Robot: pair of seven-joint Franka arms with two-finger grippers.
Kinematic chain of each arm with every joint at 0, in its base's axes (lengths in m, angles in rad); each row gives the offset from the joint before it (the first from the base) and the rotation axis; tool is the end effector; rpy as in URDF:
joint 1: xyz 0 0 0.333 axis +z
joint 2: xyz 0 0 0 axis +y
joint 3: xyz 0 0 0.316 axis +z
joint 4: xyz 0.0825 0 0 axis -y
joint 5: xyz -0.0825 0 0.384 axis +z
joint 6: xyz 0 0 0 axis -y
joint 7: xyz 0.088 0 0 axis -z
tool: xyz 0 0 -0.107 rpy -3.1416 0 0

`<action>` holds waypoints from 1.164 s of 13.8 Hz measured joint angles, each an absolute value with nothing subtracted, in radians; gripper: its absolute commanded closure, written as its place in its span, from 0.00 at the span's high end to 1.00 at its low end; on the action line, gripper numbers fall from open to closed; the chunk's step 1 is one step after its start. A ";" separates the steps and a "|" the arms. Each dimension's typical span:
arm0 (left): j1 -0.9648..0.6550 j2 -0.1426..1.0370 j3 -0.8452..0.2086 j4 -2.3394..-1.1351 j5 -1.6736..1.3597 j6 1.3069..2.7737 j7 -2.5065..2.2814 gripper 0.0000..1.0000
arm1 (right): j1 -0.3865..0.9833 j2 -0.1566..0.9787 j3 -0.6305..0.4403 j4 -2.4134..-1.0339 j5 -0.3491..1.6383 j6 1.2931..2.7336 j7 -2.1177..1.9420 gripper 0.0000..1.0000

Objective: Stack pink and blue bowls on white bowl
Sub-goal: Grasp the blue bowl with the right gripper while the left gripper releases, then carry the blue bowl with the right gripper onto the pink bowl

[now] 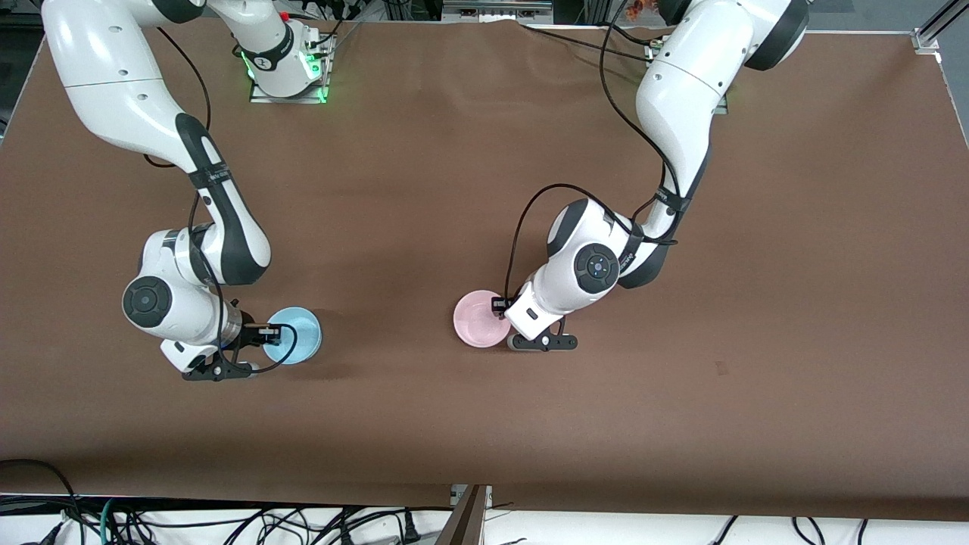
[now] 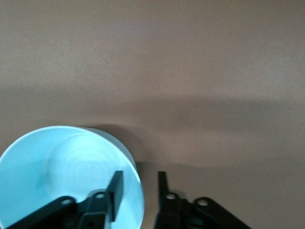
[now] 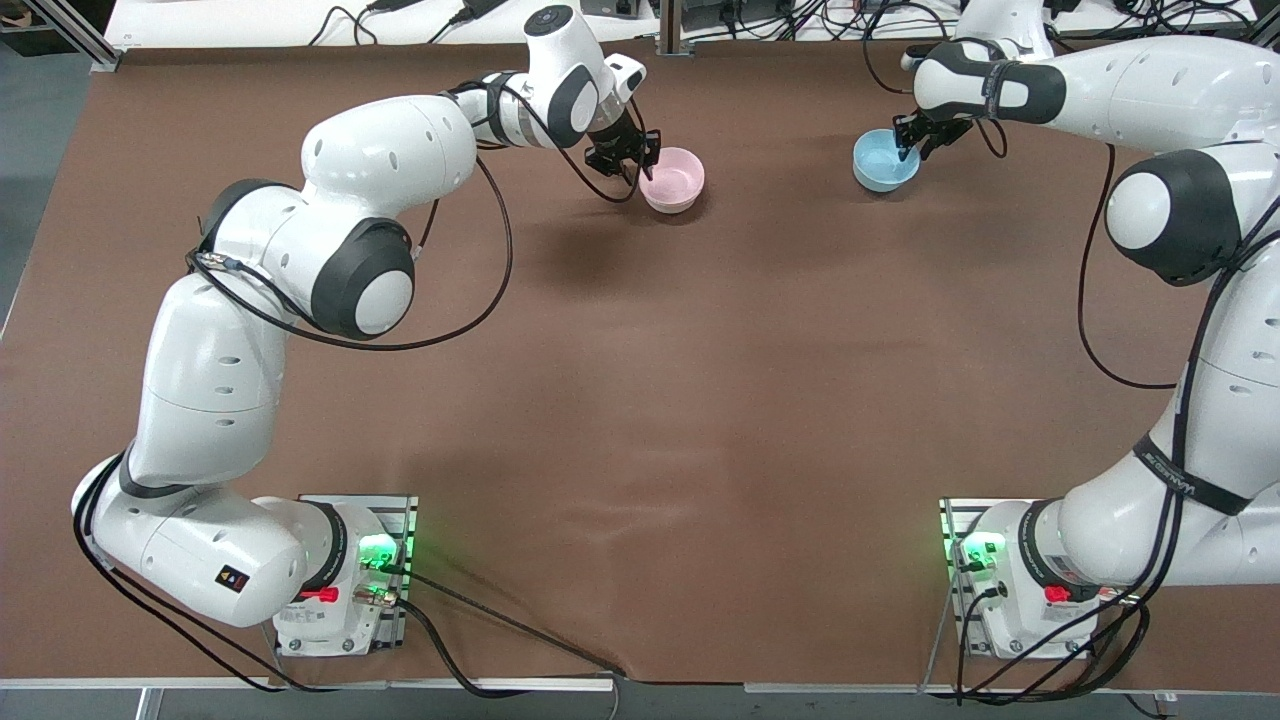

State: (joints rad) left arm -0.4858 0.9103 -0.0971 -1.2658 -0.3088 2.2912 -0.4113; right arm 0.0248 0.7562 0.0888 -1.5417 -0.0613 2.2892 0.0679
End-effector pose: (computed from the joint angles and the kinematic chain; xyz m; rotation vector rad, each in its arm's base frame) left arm 0.6445 -0.4095 0.2184 2.8054 0.0873 -0.0712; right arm 0.7025 0.0694 0.2065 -3.1257 -0.0973 0.0104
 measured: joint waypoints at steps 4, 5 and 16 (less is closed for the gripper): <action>-0.442 0.874 -0.075 -1.256 -0.309 2.164 -0.413 1.00 | 0.026 0.748 0.093 -1.537 -0.033 2.287 0.071 0.00; -0.421 0.847 -0.051 -1.256 -0.309 2.111 -0.413 1.00 | 0.028 0.746 0.095 -1.533 -0.018 2.278 0.080 0.00; -0.064 0.383 0.021 -1.353 -0.081 1.594 -0.206 1.00 | 0.226 0.735 0.310 -1.339 0.060 2.082 0.784 0.00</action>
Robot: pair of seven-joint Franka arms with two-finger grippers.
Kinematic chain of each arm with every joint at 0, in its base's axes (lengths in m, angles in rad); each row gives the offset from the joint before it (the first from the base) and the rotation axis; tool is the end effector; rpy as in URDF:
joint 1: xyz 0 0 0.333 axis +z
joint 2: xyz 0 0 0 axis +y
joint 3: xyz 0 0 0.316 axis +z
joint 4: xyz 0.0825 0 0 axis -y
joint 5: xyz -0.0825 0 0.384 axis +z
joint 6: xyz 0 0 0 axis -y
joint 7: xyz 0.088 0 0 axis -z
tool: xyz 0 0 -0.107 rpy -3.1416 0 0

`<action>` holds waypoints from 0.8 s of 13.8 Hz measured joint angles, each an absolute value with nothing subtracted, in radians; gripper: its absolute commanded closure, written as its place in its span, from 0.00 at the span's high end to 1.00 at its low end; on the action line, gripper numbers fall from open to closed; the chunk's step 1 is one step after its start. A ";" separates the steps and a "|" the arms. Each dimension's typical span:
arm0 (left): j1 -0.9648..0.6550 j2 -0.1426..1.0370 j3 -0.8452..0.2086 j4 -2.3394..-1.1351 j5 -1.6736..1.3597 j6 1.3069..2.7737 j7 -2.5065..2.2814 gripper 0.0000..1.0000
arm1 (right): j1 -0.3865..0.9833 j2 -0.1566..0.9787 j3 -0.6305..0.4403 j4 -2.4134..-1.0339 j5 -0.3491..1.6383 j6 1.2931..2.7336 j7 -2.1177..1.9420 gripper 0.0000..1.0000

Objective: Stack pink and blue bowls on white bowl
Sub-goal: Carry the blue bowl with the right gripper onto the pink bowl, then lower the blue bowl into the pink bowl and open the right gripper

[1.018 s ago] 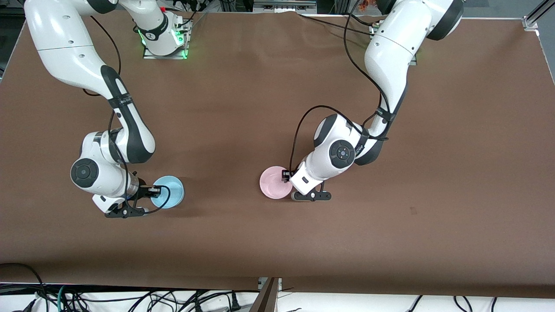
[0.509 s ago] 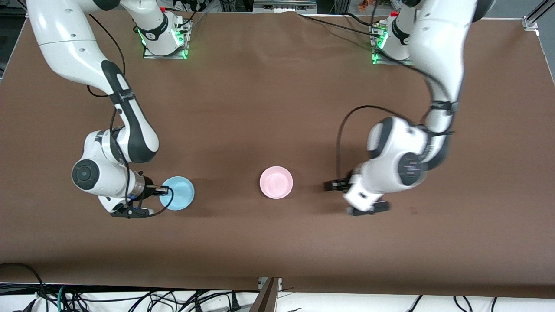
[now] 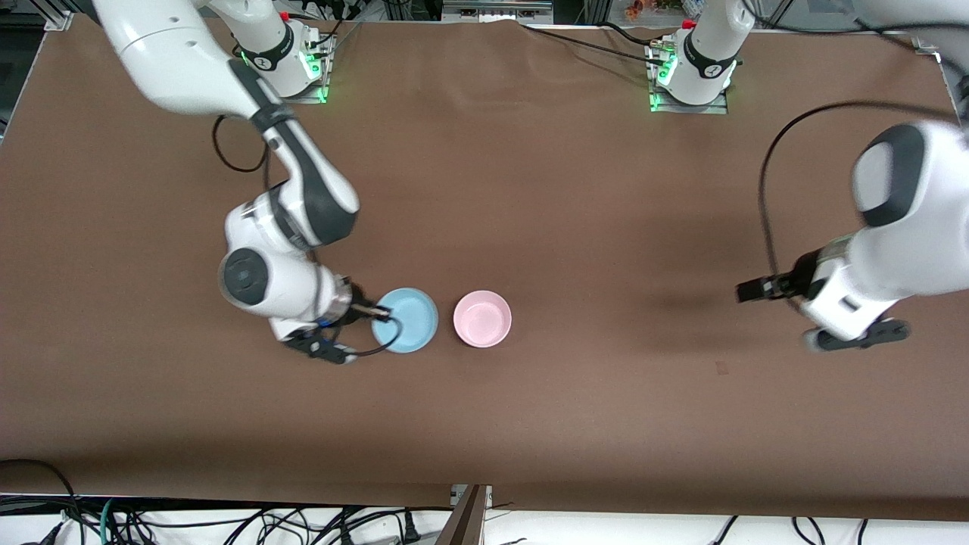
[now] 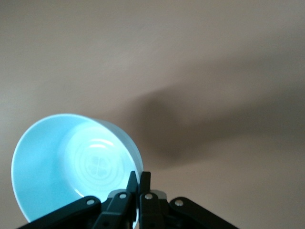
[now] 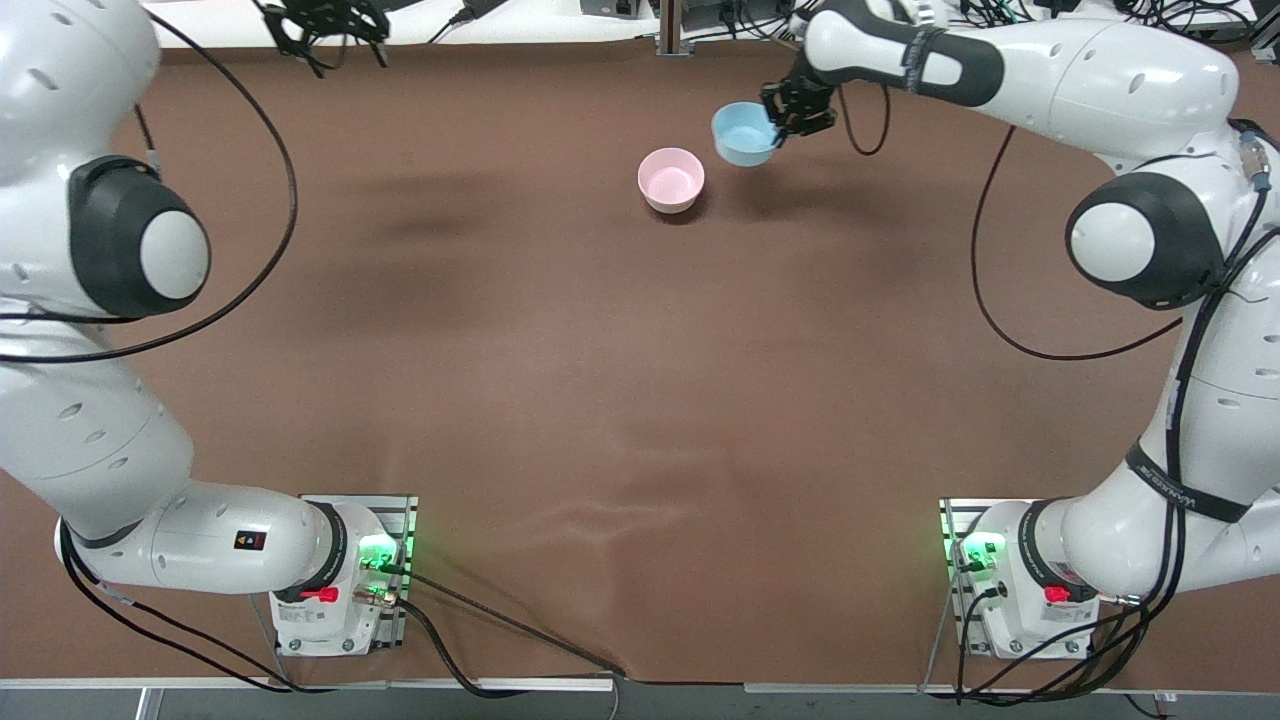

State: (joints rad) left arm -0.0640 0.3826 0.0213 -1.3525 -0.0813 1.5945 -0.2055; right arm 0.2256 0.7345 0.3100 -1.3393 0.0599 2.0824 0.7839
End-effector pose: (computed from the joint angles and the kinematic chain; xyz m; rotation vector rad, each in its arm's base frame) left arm 0.6579 -0.0389 0.4960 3.0671 0.2605 -0.2289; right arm 0.6592 0.3340 0.3122 -2.8621 0.5162 0.1847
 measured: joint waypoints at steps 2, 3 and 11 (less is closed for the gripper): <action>-0.039 0.313 0.018 -1.361 -0.080 1.531 -0.175 1.00 | 0.308 0.736 0.310 -1.332 0.058 2.136 0.906 0.00; -0.029 0.281 0.017 -1.364 -0.080 1.502 -0.152 1.00 | 0.341 0.740 0.307 -1.333 0.048 2.162 0.950 0.00; 0.008 0.159 -0.007 -1.388 -0.076 1.352 -0.075 1.00 | 0.457 0.810 0.219 -1.334 -0.069 2.269 1.046 0.00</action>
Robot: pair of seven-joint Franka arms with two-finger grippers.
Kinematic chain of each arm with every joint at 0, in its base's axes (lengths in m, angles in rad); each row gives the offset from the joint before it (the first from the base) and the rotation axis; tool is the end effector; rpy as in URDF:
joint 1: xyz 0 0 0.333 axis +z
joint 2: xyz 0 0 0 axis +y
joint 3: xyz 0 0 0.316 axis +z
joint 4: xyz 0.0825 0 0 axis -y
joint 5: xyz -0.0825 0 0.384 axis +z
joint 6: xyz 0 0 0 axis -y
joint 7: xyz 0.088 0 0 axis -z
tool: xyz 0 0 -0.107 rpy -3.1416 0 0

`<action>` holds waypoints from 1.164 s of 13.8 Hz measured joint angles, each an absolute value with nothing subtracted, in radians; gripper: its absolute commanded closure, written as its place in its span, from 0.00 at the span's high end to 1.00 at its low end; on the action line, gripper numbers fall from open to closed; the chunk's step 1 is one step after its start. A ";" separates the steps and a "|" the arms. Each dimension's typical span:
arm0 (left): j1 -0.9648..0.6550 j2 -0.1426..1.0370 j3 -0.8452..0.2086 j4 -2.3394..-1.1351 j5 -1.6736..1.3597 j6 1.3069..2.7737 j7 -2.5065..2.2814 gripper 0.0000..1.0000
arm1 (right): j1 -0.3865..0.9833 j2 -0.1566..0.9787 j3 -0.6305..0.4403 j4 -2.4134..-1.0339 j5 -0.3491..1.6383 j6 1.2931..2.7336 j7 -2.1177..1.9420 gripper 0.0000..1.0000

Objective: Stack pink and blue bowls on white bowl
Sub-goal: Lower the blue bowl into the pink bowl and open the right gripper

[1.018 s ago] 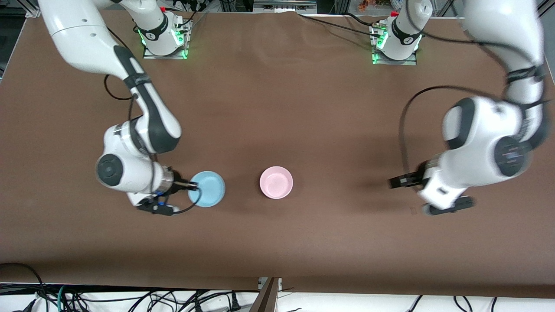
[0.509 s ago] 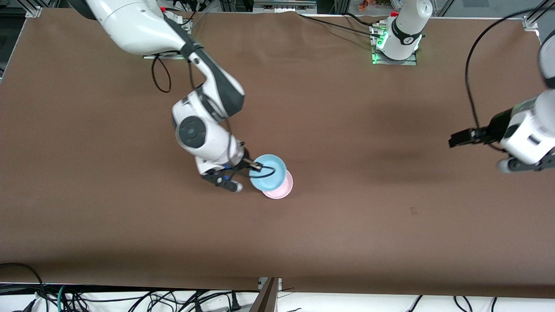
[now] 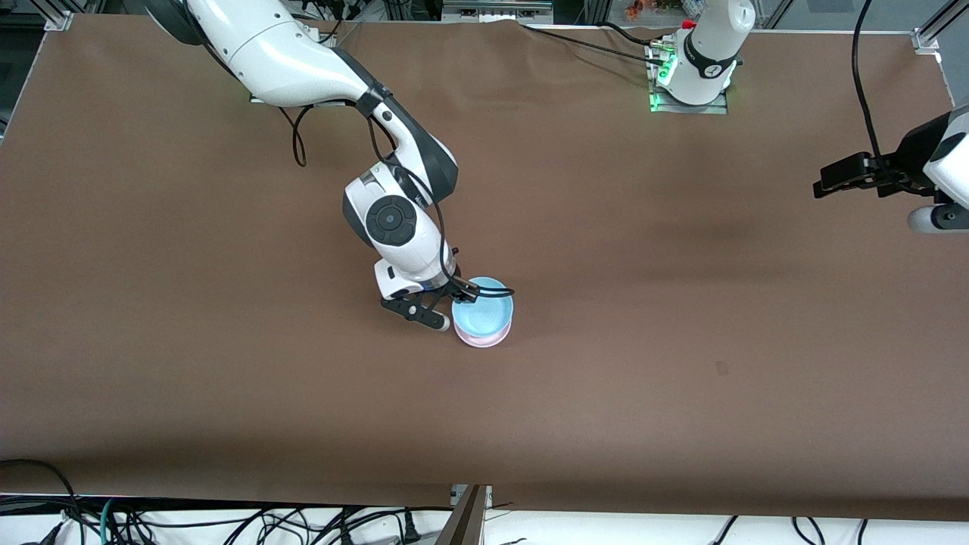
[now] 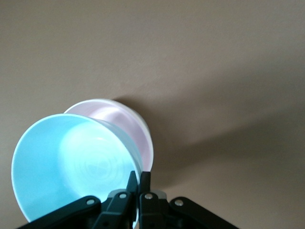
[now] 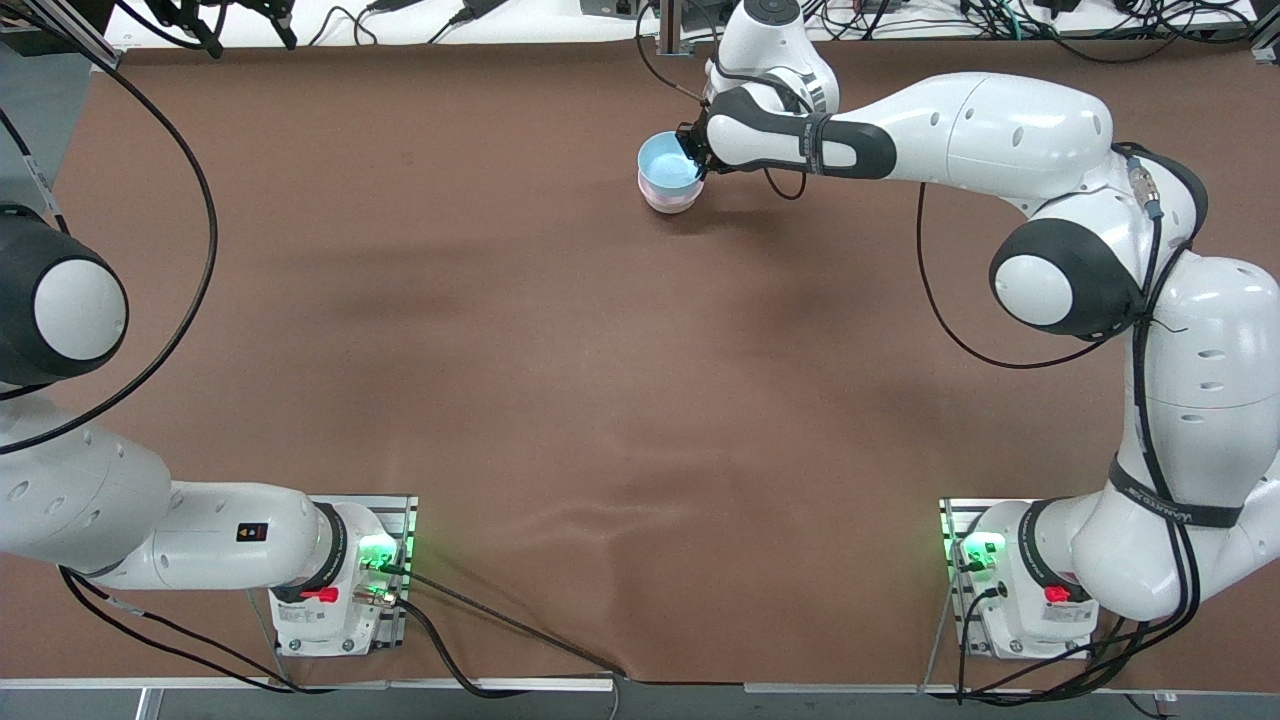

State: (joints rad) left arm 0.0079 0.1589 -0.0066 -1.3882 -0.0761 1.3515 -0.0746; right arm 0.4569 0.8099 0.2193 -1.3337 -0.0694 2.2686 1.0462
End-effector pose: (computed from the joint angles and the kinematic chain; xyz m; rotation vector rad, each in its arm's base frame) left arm 0.5789 -0.0083 0.6018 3.0554 0.1018 -0.3040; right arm 0.6138 0.4392 0.2669 -2.9084 0.5999 -0.0293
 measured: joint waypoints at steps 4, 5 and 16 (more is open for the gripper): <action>0.008 0.178 -0.008 -1.398 -0.076 1.352 -0.070 1.00 | 0.457 0.829 0.218 -1.334 -0.073 2.308 1.046 0.00; 0.009 0.180 -0.008 -1.398 -0.076 1.353 -0.070 1.00 | 0.458 0.832 0.218 -1.334 -0.074 2.312 1.046 0.00; 0.013 0.195 -0.011 -1.374 -0.049 1.360 -0.069 1.00 | 0.461 0.848 0.208 -1.331 -0.088 2.320 1.047 0.71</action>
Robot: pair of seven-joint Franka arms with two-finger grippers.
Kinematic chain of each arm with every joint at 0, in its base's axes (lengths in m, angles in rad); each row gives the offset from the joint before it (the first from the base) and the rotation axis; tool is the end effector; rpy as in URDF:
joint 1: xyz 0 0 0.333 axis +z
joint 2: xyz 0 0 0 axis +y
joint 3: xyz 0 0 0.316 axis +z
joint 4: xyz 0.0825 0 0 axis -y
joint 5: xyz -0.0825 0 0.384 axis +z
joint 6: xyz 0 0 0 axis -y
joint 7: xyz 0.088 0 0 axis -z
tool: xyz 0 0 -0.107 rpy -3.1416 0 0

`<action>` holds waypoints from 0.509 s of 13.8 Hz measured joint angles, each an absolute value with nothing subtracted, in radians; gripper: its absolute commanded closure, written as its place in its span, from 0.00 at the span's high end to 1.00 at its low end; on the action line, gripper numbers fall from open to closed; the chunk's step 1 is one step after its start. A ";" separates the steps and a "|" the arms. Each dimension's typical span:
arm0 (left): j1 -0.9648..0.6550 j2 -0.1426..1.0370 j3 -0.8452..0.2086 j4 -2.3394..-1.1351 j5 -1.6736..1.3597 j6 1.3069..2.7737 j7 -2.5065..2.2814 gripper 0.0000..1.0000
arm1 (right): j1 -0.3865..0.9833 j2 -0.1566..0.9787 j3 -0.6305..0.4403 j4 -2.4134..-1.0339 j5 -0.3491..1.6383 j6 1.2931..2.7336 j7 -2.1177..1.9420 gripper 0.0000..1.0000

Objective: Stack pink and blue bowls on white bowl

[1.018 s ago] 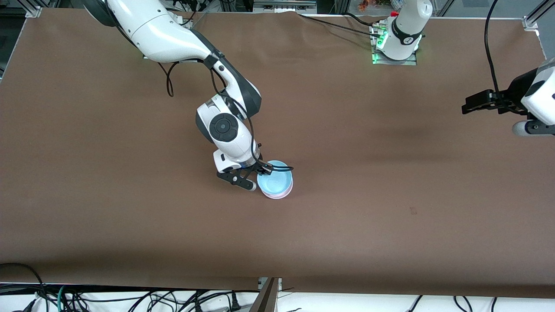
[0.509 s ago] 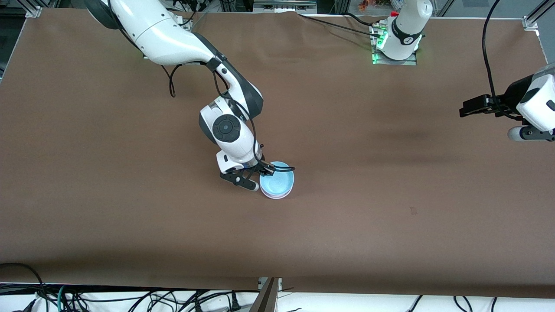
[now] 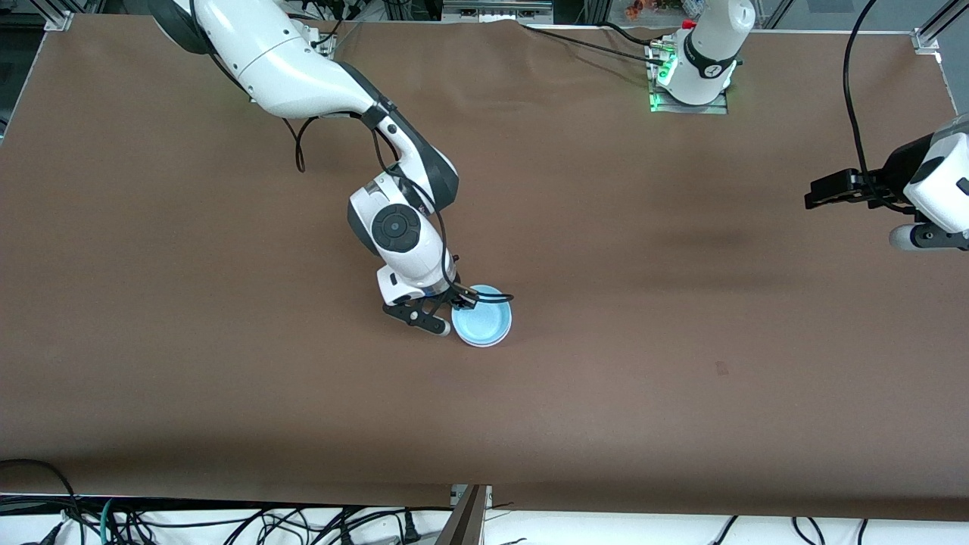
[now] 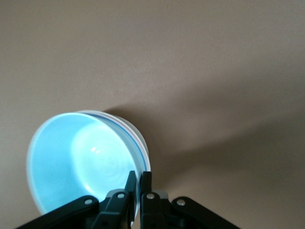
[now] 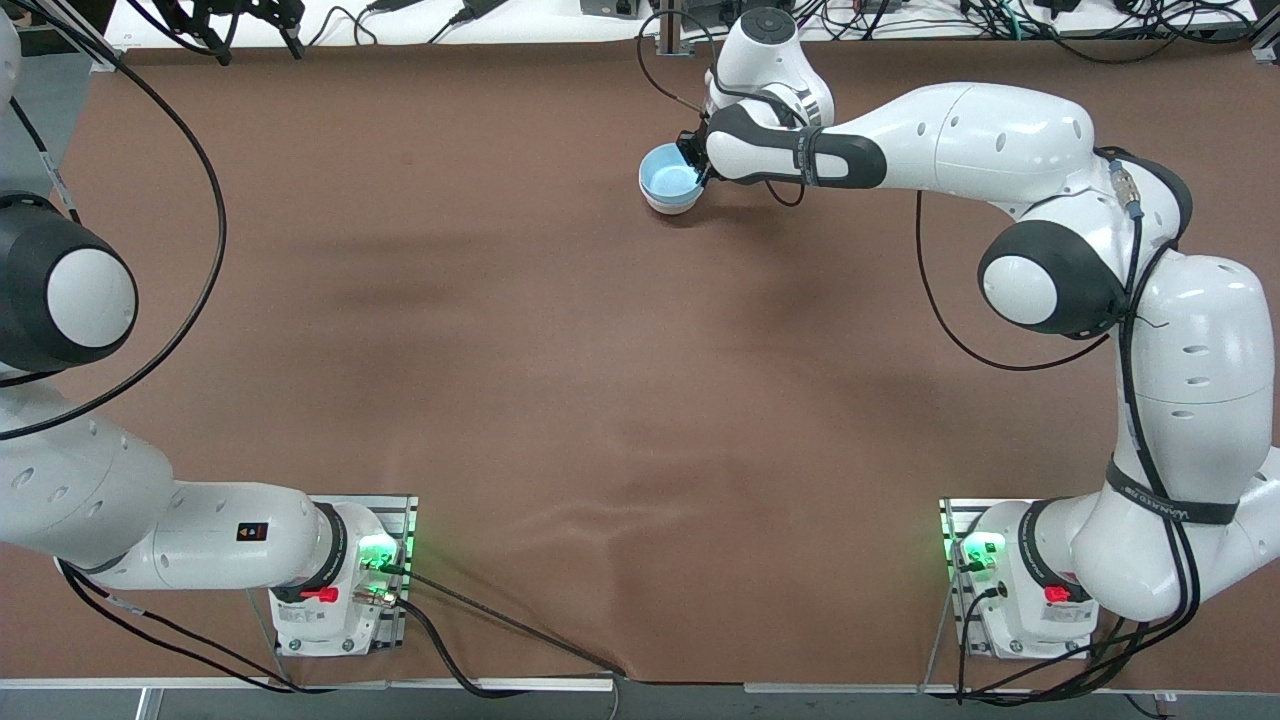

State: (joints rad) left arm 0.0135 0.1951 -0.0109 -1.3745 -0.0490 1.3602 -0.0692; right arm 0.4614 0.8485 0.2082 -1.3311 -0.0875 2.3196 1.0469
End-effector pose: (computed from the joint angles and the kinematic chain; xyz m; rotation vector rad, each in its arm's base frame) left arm 0.5899 -0.0038 0.5872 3.0788 0.1025 -0.3261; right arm 0.6177 0.4378 0.2435 -2.9082 0.5954 -0.0614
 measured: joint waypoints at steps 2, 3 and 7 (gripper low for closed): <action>0.018 0.195 -0.011 -1.373 -0.047 1.360 -0.069 1.00 | 0.459 0.848 0.206 -1.323 -0.088 2.322 1.047 0.99; 0.020 0.195 -0.011 -1.372 -0.047 1.360 -0.069 1.00 | 0.459 0.848 0.207 -1.315 -0.088 2.322 1.047 0.99; 0.019 0.197 -0.012 -1.371 -0.047 1.360 -0.069 1.00 | 0.457 0.826 0.201 -1.281 -0.090 2.283 1.046 0.99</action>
